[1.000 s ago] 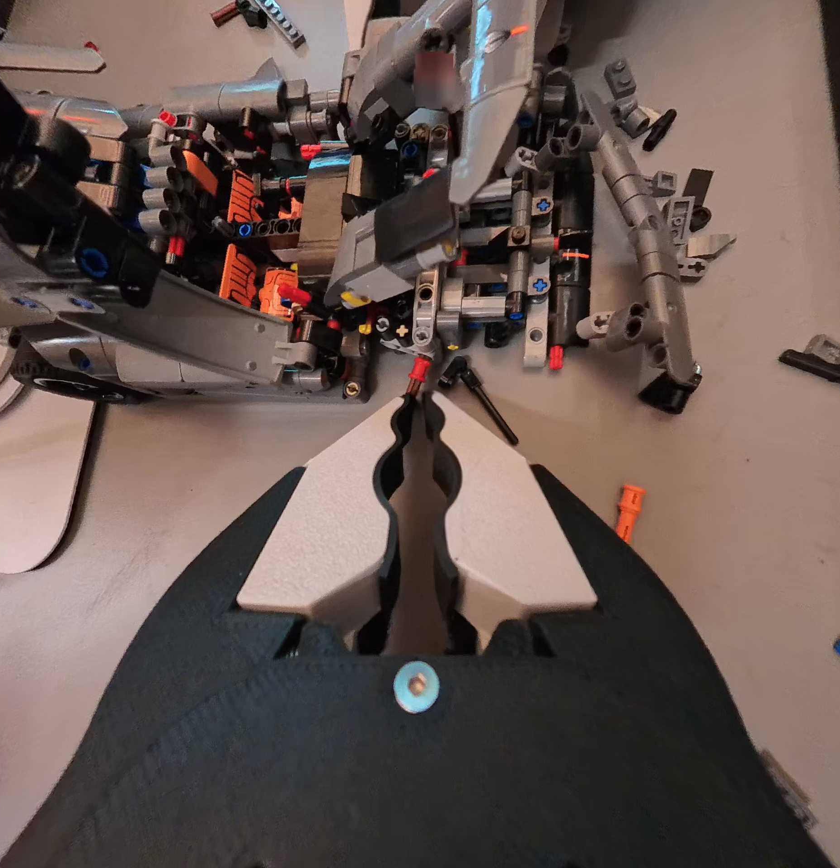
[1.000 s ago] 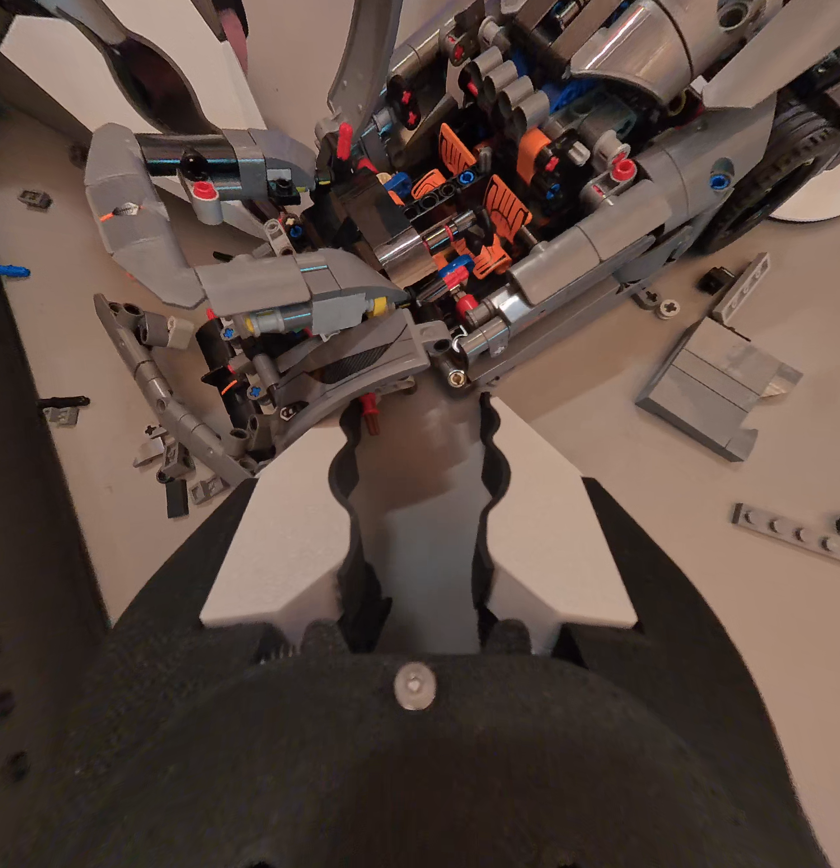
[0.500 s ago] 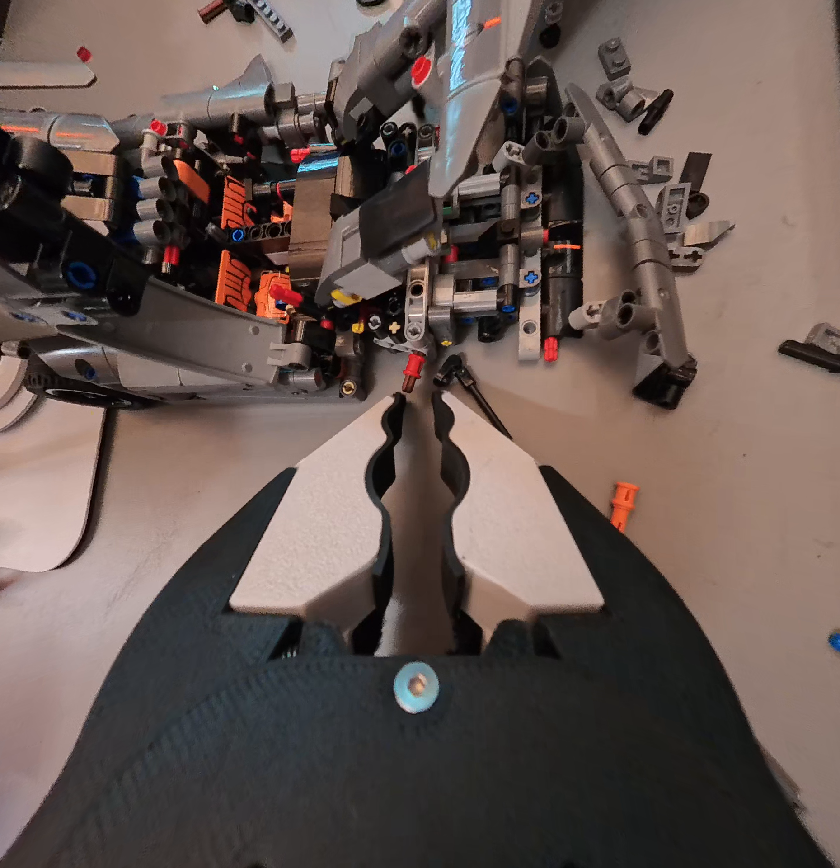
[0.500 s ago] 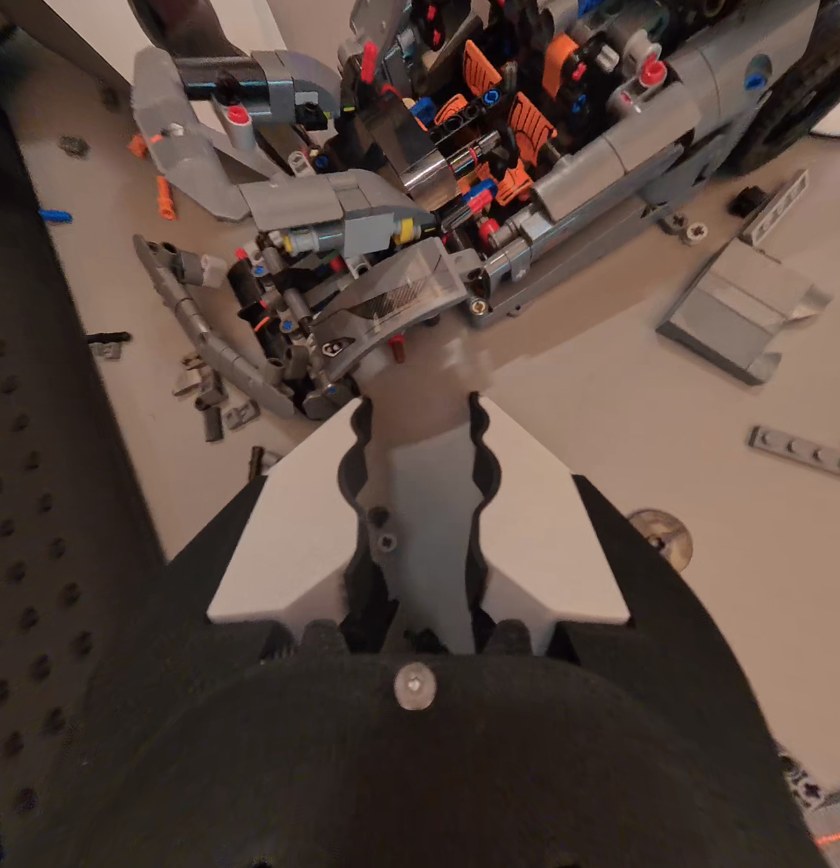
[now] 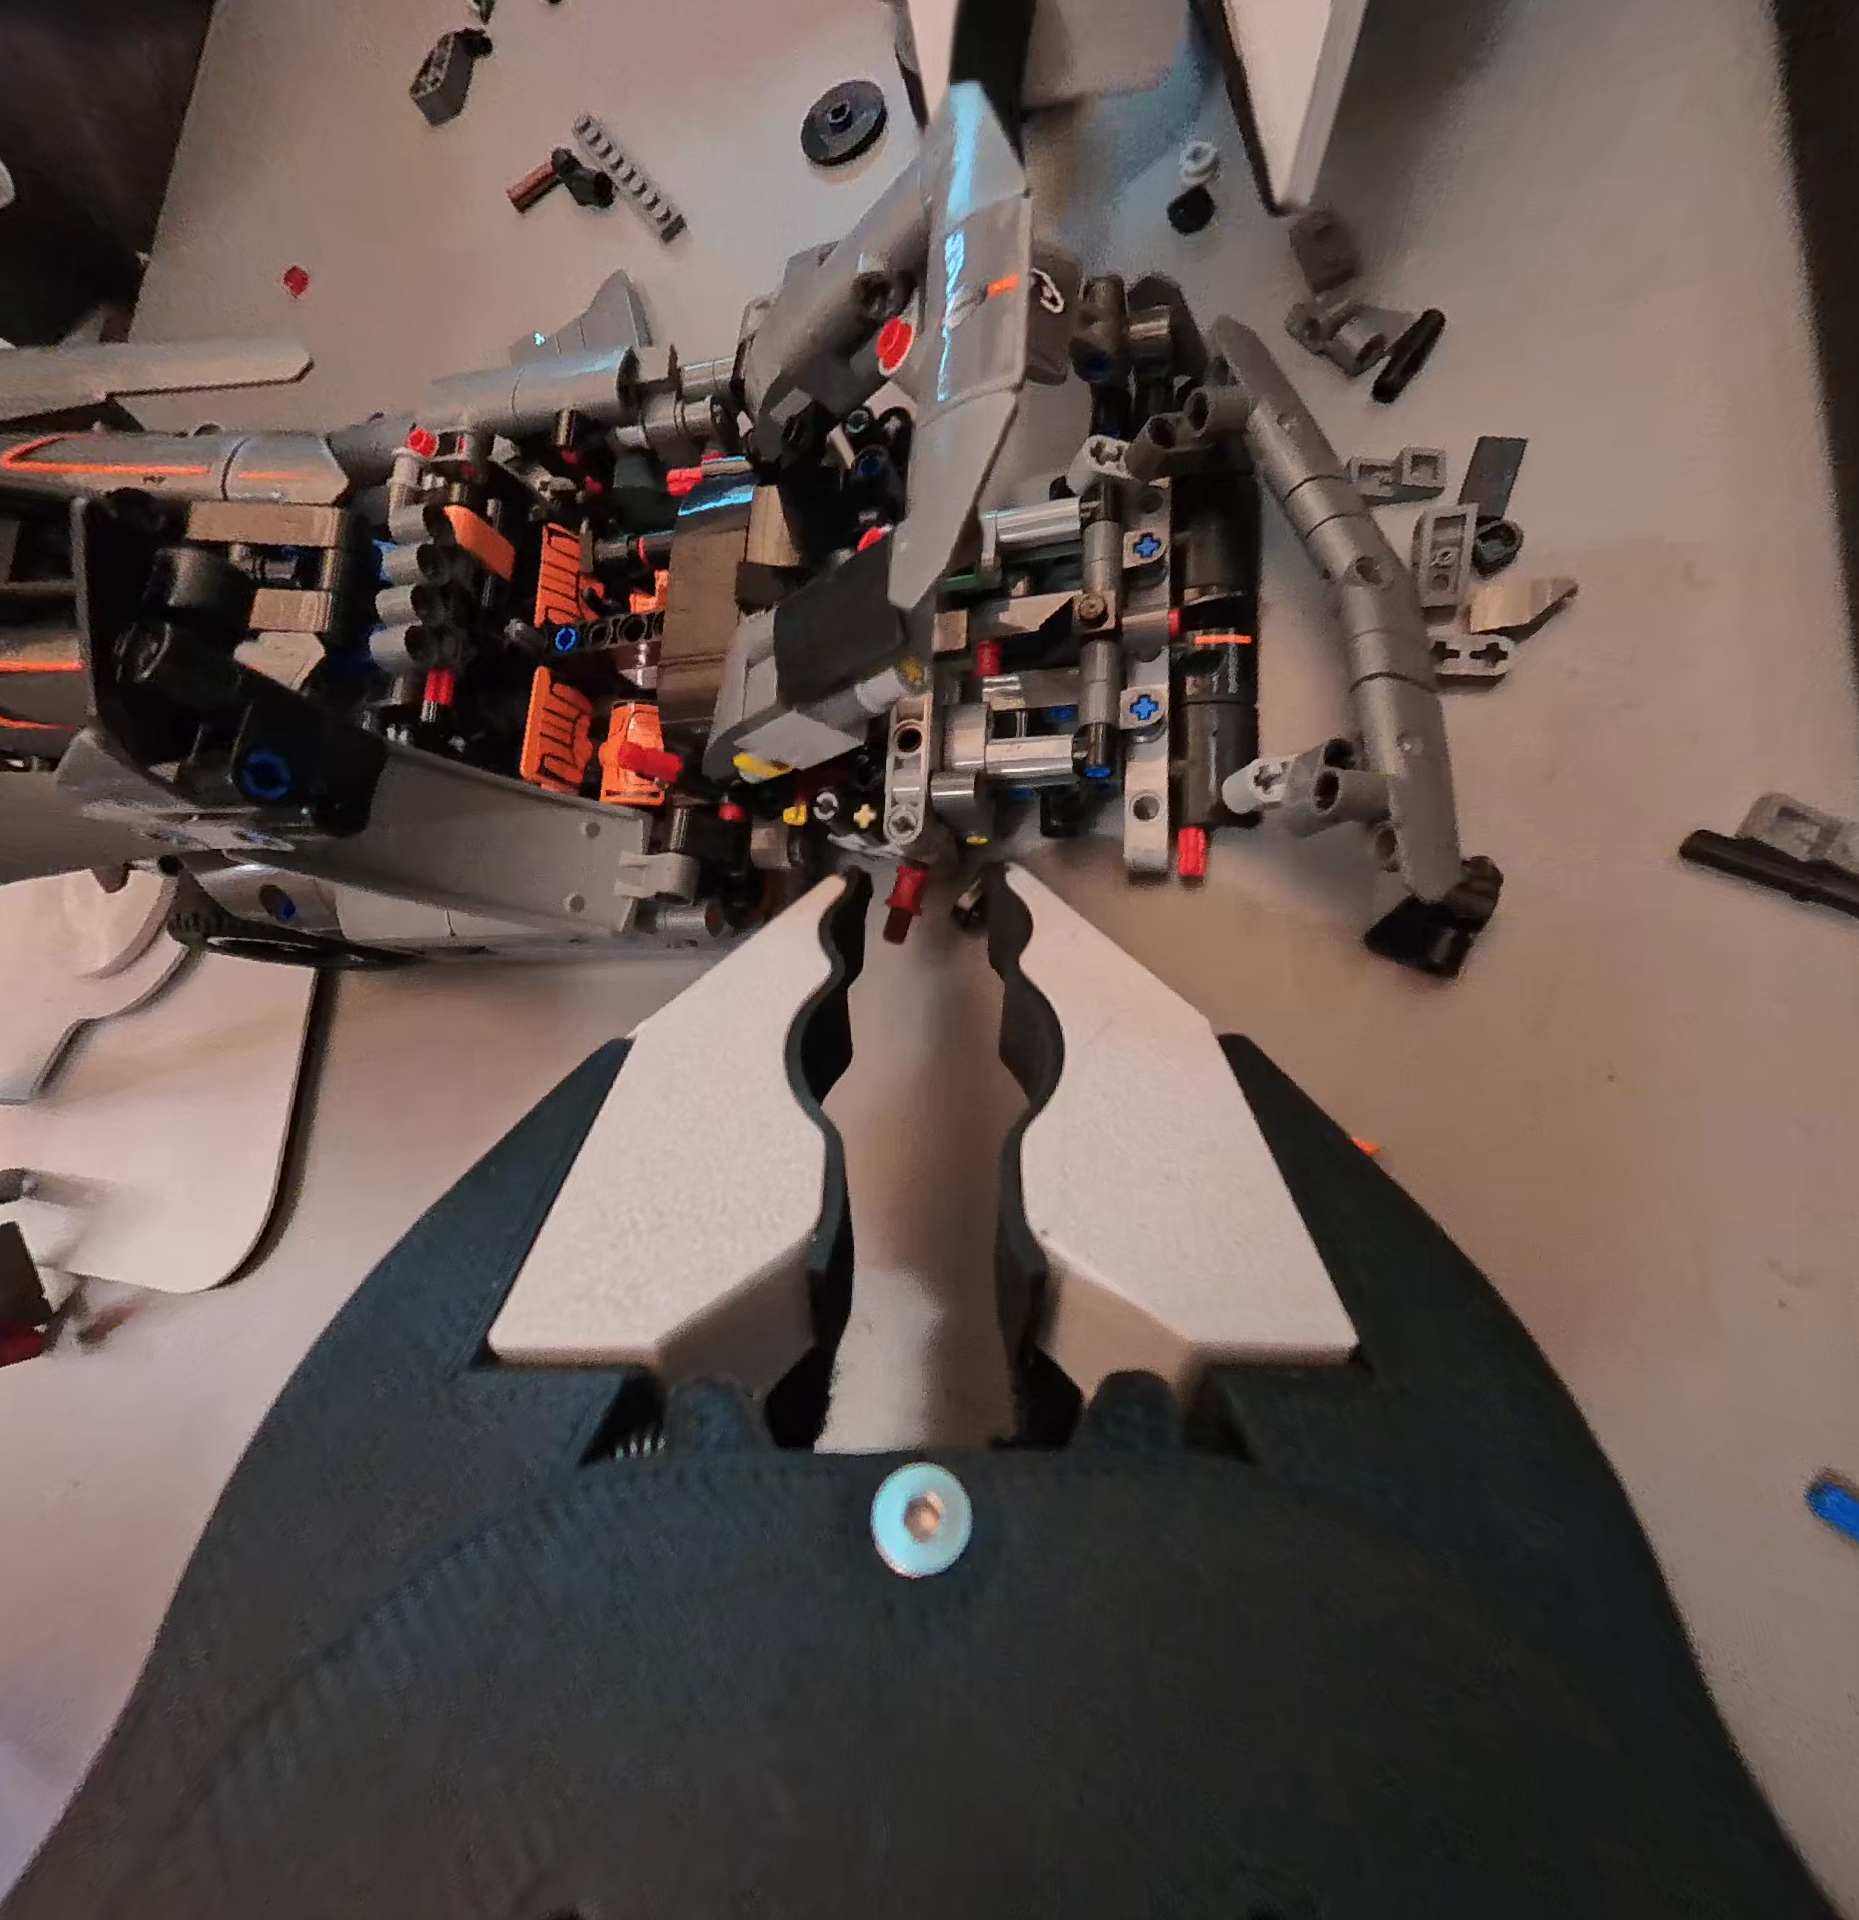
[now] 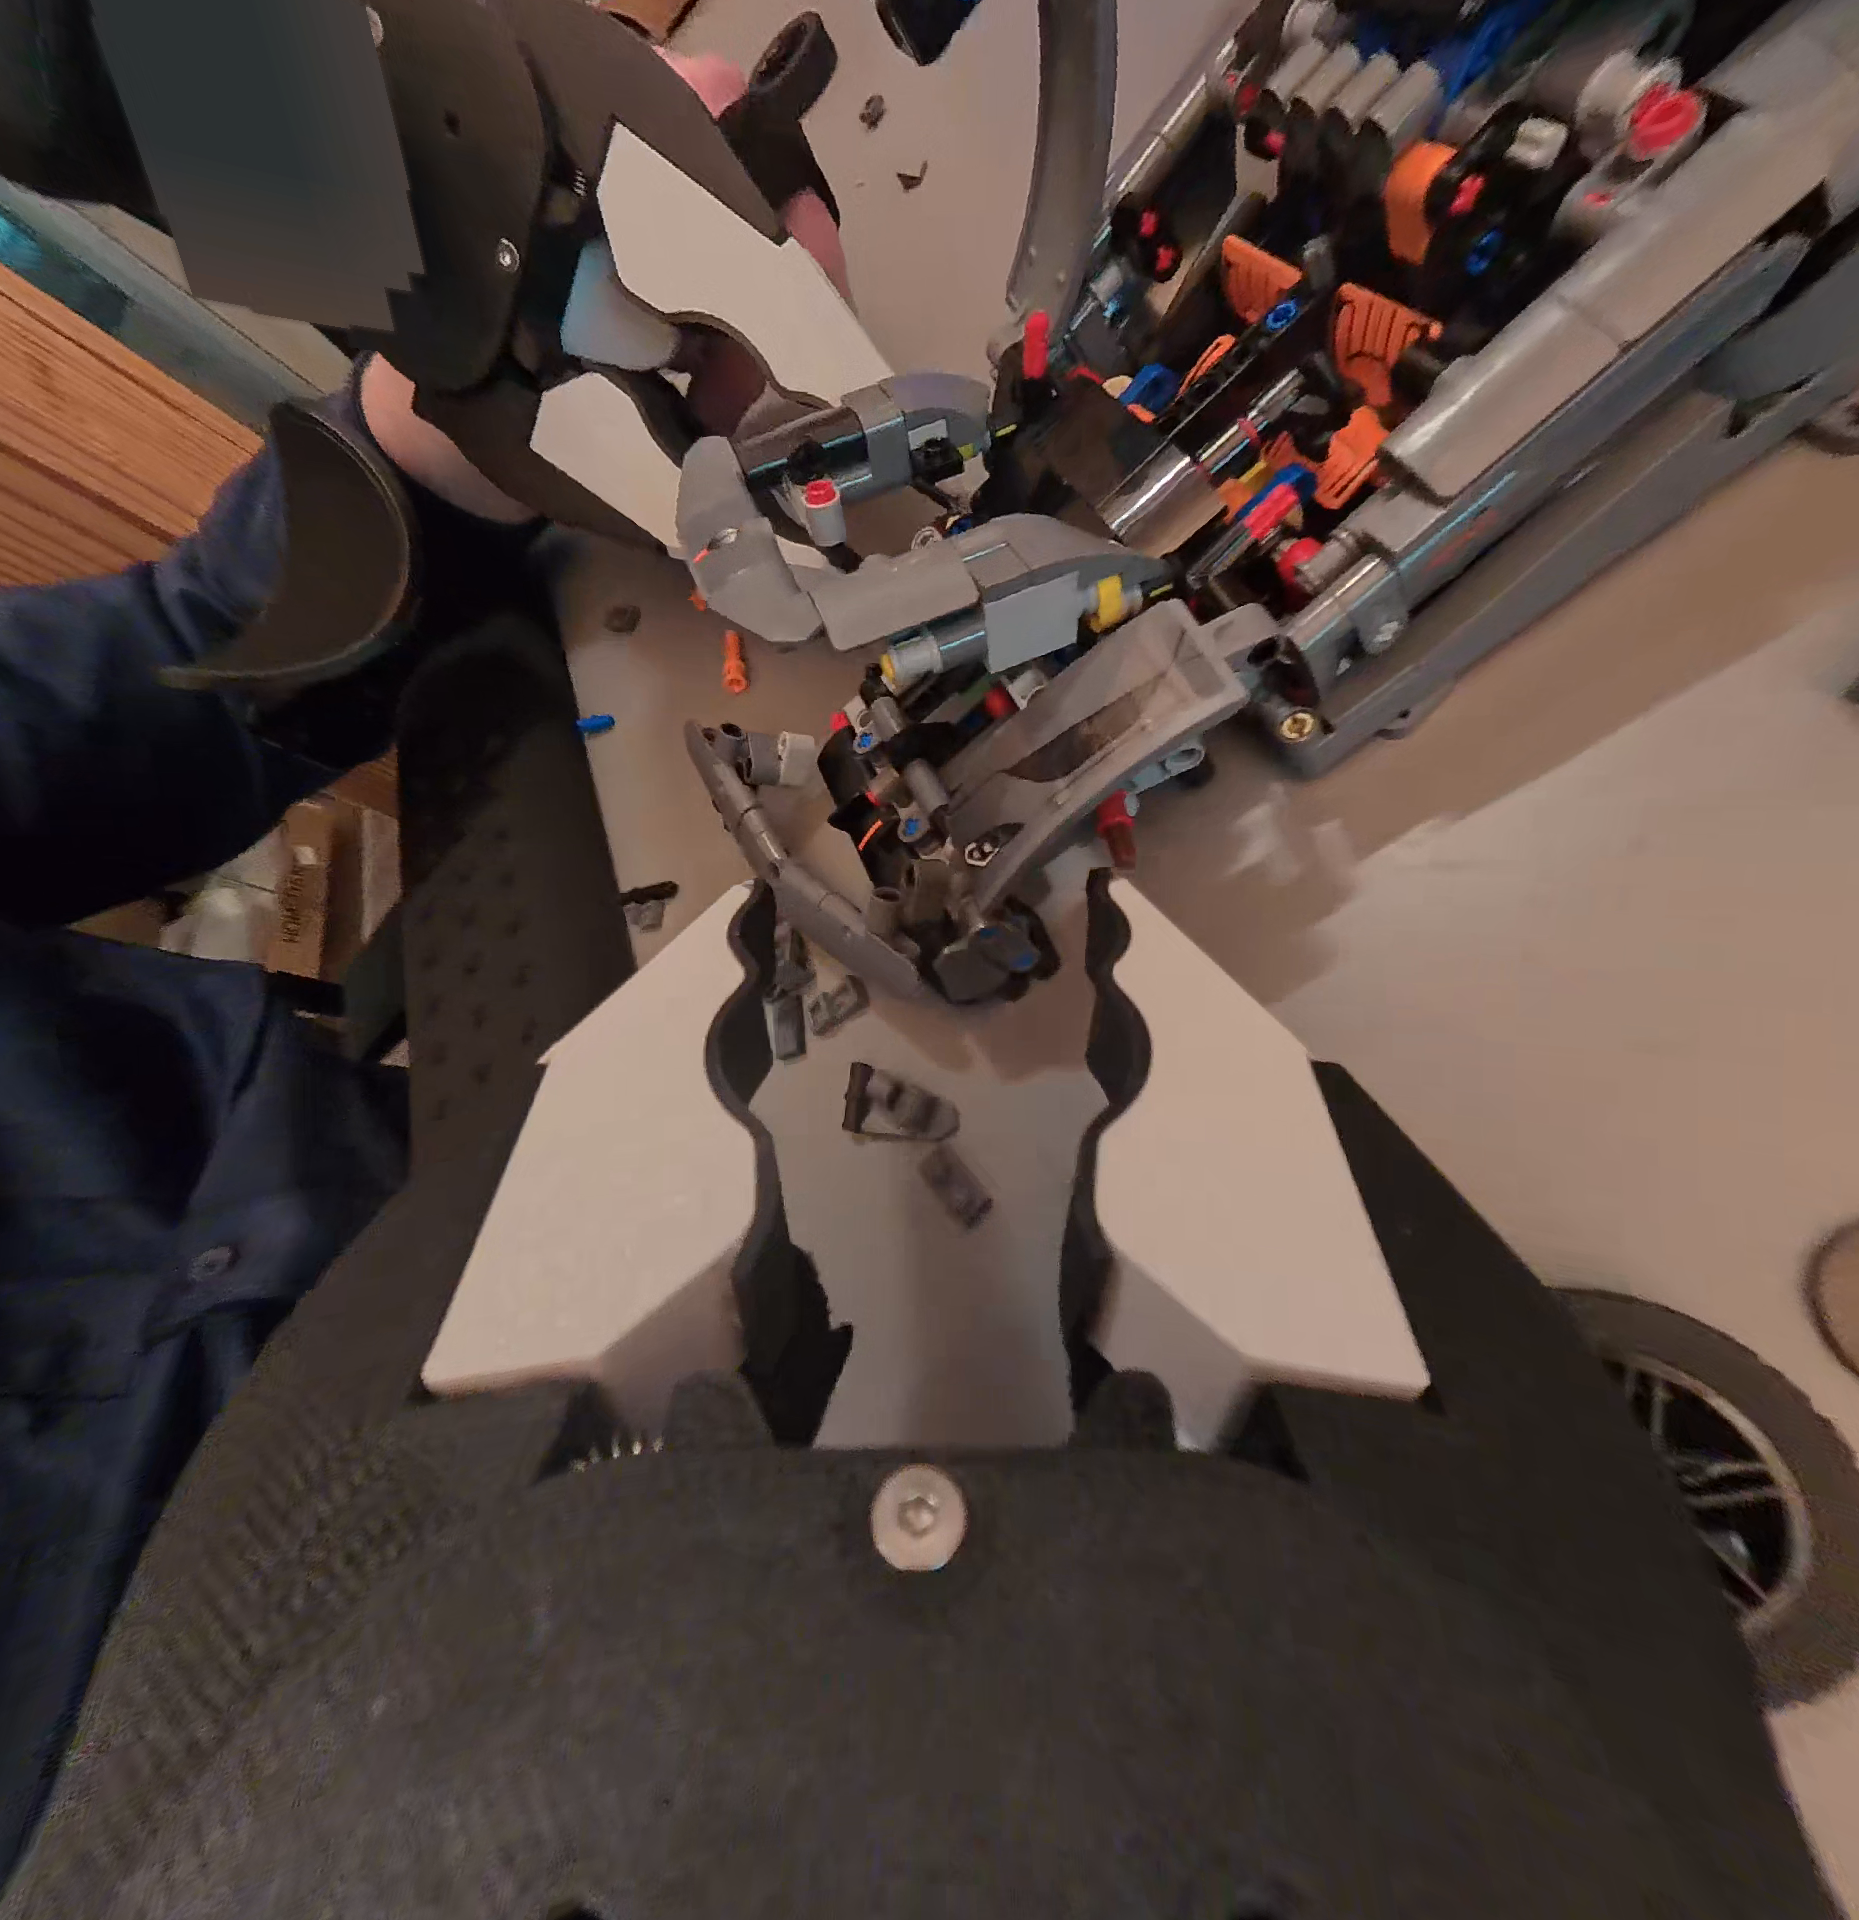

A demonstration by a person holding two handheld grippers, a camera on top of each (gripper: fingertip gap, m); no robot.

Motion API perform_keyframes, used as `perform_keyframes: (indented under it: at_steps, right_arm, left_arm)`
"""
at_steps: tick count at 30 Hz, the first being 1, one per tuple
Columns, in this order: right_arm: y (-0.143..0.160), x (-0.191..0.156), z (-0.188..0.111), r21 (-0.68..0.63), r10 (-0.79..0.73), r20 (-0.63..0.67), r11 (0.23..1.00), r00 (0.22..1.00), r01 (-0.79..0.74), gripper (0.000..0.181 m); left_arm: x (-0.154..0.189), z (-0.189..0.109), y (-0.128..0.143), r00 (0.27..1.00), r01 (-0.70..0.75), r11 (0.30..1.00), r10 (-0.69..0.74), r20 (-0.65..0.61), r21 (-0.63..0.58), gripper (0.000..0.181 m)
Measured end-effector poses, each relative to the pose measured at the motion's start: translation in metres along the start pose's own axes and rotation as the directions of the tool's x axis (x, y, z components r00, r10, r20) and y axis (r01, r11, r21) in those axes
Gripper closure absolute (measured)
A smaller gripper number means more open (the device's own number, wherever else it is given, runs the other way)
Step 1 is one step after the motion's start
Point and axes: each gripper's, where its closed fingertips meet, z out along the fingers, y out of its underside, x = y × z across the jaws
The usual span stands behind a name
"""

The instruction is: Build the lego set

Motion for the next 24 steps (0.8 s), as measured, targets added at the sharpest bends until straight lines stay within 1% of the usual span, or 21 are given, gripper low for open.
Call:
perform_keyframes:
  at_steps: [2, 4, 7, 9, 12, 15, 17, 19, 21, 22, 24]
  right_arm:
    - [0.001, 0.001, 0.005, -0.001, 0.037, 0.008, 0.999, 0.999, -0.037, 0.122]
    - [0.0, -0.002, 0.008, 0.004, 0.044, 0.021, 0.999, 0.999, -0.044, 0.124]
    - [-0.001, -0.003, 0.014, 0.01, 0.045, -0.002, 0.999, 0.999, -0.045, 0.118]
    - [0.001, -0.001, 0.018, -0.009, 0.044, -0.019, 0.999, 0.999, -0.044, 0.119]
    - [-0.002, -0.007, 0.022, 0.011, 0.055, 0.009, 0.998, 0.998, -0.055, 0.115]
    - [-0.002, -0.005, 0.028, 0.022, 0.065, -0.025, 0.998, 0.998, -0.064, 0.113]
    - [-0.002, -0.002, 0.028, 0.026, 0.082, -0.046, 0.996, 0.996, -0.081, 0.114]
    - [-0.001, -0.006, 0.029, 0.018, 0.073, -0.03, 0.997, 0.997, -0.073, 0.112]
    - [-0.002, -0.003, 0.028, 0.023, 0.058, -0.061, 0.998, 0.996, -0.057, 0.113]
    - [-0.003, -0.004, 0.028, 0.029, 0.063, -0.05, 0.998, 0.997, -0.062, 0.111]
    - [-0.004, -0.004, 0.028, 0.039, 0.085, -0.041, 0.996, 0.996, -0.083, 0.112]
  left_arm:
    - [0.001, 0.003, 0.0, 1.0, -0.011, 1.0, 0.011, 0.009, -0.005, 0.16]
    - [0.001, 0.005, 0.0, 1.0, -0.024, 1.0, 0.024, 0.017, -0.014, 0.161]
    - [0.001, 0.006, 0.0, 1.0, -0.022, 1.0, 0.022, 0.018, -0.007, 0.161]
    - [0.001, 0.007, -0.001, 1.0, -0.017, 1.0, 0.017, 0.019, -0.001, 0.161]
    - [0.001, 0.008, 0.0, 1.0, -0.016, 1.0, 0.016, 0.022, 0.003, 0.162]
    - [0.002, 0.009, 0.001, 1.0, -0.02, 1.0, 0.02, 0.018, -0.004, 0.162]
    - [0.002, 0.009, 0.001, 1.0, -0.021, 1.0, 0.021, 0.018, -0.007, 0.162]
    - [0.002, 0.009, 0.001, 0.999, -0.028, 1.0, 0.028, 0.017, -0.01, 0.162]
    - [0.002, 0.01, 0.001, 0.999, -0.037, 0.999, 0.038, 0.023, -0.015, 0.162]
    - [0.002, 0.01, 0.001, 0.999, -0.04, 0.999, 0.041, 0.026, -0.016, 0.162]
    - [0.002, 0.01, 0.001, 0.999, -0.041, 0.999, 0.041, 0.031, -0.017, 0.163]
